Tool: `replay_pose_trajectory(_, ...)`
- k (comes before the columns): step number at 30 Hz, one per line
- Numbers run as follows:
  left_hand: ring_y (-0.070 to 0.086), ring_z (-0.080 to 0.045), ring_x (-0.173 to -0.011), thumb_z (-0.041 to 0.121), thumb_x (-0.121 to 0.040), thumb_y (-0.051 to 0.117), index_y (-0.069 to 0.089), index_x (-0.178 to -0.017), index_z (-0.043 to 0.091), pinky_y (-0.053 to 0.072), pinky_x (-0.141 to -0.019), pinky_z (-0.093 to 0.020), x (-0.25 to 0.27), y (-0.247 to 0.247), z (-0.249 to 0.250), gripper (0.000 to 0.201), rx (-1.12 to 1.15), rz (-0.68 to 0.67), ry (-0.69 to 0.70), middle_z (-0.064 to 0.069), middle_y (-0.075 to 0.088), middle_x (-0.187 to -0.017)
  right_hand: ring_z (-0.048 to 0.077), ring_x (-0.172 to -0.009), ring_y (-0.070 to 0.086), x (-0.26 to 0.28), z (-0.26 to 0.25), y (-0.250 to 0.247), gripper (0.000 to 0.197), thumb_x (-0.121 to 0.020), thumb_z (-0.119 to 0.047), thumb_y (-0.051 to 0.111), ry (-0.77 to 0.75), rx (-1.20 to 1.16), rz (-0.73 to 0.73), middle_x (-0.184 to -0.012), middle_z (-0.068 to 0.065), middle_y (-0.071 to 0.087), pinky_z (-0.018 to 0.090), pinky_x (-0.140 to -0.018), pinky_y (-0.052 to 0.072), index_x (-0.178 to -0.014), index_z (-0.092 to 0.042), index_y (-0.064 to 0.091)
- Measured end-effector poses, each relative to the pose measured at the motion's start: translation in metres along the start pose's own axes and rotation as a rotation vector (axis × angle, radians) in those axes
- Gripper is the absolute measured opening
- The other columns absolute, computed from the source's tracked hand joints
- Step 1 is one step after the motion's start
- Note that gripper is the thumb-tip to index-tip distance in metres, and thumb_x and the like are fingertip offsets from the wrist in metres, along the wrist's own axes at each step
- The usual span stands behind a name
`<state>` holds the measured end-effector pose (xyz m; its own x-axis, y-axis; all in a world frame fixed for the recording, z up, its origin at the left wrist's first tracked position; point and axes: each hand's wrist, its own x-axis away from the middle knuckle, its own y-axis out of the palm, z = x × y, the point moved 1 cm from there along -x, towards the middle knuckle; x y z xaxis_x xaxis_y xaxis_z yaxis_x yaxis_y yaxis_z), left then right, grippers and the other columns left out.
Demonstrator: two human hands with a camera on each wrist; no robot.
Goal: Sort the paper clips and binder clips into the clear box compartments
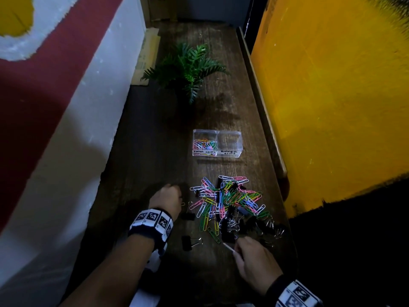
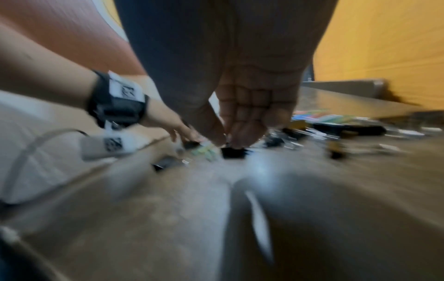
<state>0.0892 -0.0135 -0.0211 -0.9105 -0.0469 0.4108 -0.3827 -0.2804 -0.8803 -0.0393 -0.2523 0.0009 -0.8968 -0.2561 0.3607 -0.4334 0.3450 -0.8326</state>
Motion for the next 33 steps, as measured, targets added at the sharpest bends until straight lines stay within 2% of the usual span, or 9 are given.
replay_pose_trajectory(6,0.057,-0.017,-0.097,0.029,-0.092,0.054,0.060,-0.107,0.024,0.050,-0.081,-0.033,0.002,-0.001,-0.002,0.016,-0.014,-0.061,0.002,0.001,0.057,-0.108,0.026,-0.103,0.055,-0.018,-0.031,0.002,0.027,-0.092,-0.020,0.039,-0.104,-0.003,-0.047,-0.112,0.005,0.059,0.034,-0.086,0.043,-0.116,-0.018,0.052)
replay_pose_trajectory(14,0.057,-0.015,-0.088,0.029,-0.092,0.055,0.057,-0.097,0.025,0.050,-0.077,-0.032,0.015,0.002,-0.009,0.007,0.123,0.017,-0.022,0.003,0.058,-0.101,0.025,-0.079,0.062,-0.021,-0.023,0.009,0.031,-0.082,-0.023,0.052,-0.119,0.107,-0.014,-0.087,0.001,0.061,0.033,-0.066,0.051,-0.112,-0.025,0.059)
replay_pose_trajectory(18,0.060,-0.011,-0.080,0.028,-0.091,0.056,0.047,-0.099,0.030,0.053,-0.071,-0.032,0.026,-0.001,-0.015,0.012,0.209,0.081,0.015,0.007,0.062,-0.088,0.025,-0.098,0.057,-0.019,-0.023,0.017,0.039,-0.091,-0.027,0.044,-0.092,0.168,-0.069,-0.108,0.003,0.058,0.034,-0.080,0.048,-0.130,-0.025,0.048)
replay_pose_trajectory(20,0.060,-0.010,-0.075,0.023,-0.089,0.057,0.043,-0.101,0.033,0.052,-0.065,-0.031,0.038,-0.004,-0.017,0.020,0.261,0.176,0.114,0.009,0.060,-0.082,0.024,-0.092,0.059,-0.018,-0.024,0.015,0.032,-0.088,-0.030,0.052,-0.104,0.193,-0.067,-0.100,0.002,0.058,0.033,-0.074,0.049,-0.118,-0.025,0.057)
replay_pose_trajectory(22,0.059,-0.012,-0.072,0.019,-0.086,0.059,0.049,-0.096,0.034,0.050,-0.062,-0.031,0.057,-0.004,-0.017,0.021,0.295,0.249,0.250,0.011,0.057,-0.080,0.015,-0.065,0.060,-0.012,-0.023,0.015,0.021,-0.068,-0.035,0.072,-0.104,0.221,-0.095,-0.075,-0.006,0.056,0.025,-0.053,0.048,-0.088,-0.030,0.068)
replay_pose_trajectory(24,0.059,-0.013,-0.073,0.018,-0.085,0.060,0.057,-0.092,0.033,0.050,-0.061,-0.030,0.075,0.002,-0.019,0.017,0.265,0.261,0.342,0.013,0.055,-0.084,0.009,-0.053,0.055,-0.008,-0.018,0.019,0.023,-0.055,-0.038,0.079,-0.136,0.261,-0.073,-0.065,-0.011,0.052,0.020,-0.043,0.042,-0.074,-0.032,0.067)
replay_pose_trajectory(27,0.059,-0.009,-0.073,0.016,-0.085,0.062,0.063,-0.089,0.035,0.051,-0.064,-0.032,0.084,0.015,-0.029,0.020,0.312,0.232,0.336,0.016,0.054,-0.084,0.009,-0.053,0.055,-0.005,-0.016,0.021,0.026,-0.053,-0.039,0.082,-0.131,0.281,-0.090,-0.066,-0.010,0.053,0.019,-0.044,0.042,-0.067,-0.029,0.062)
replay_pose_trajectory(31,0.066,-0.007,-0.074,0.002,-0.081,0.067,0.070,-0.085,0.032,0.054,-0.075,-0.033,0.073,0.021,-0.036,0.030,0.639,0.255,0.232,0.012,0.065,-0.083,0.010,-0.055,0.056,-0.008,-0.016,0.022,0.030,-0.053,-0.037,0.085,-0.085,0.234,-0.063,-0.066,-0.009,0.053,0.019,-0.046,0.044,-0.064,-0.026,0.059)
replay_pose_trajectory(33,0.070,-0.011,-0.075,-0.002,-0.080,0.067,0.070,-0.085,0.031,0.056,-0.079,-0.037,0.068,0.020,-0.034,0.034,0.842,0.213,0.161,0.009,0.068,-0.087,0.015,-0.069,0.060,-0.010,-0.018,0.020,0.021,-0.067,-0.032,0.078,-0.081,0.176,-0.047,-0.076,-0.005,0.056,0.024,-0.058,0.048,-0.075,-0.022,0.061)
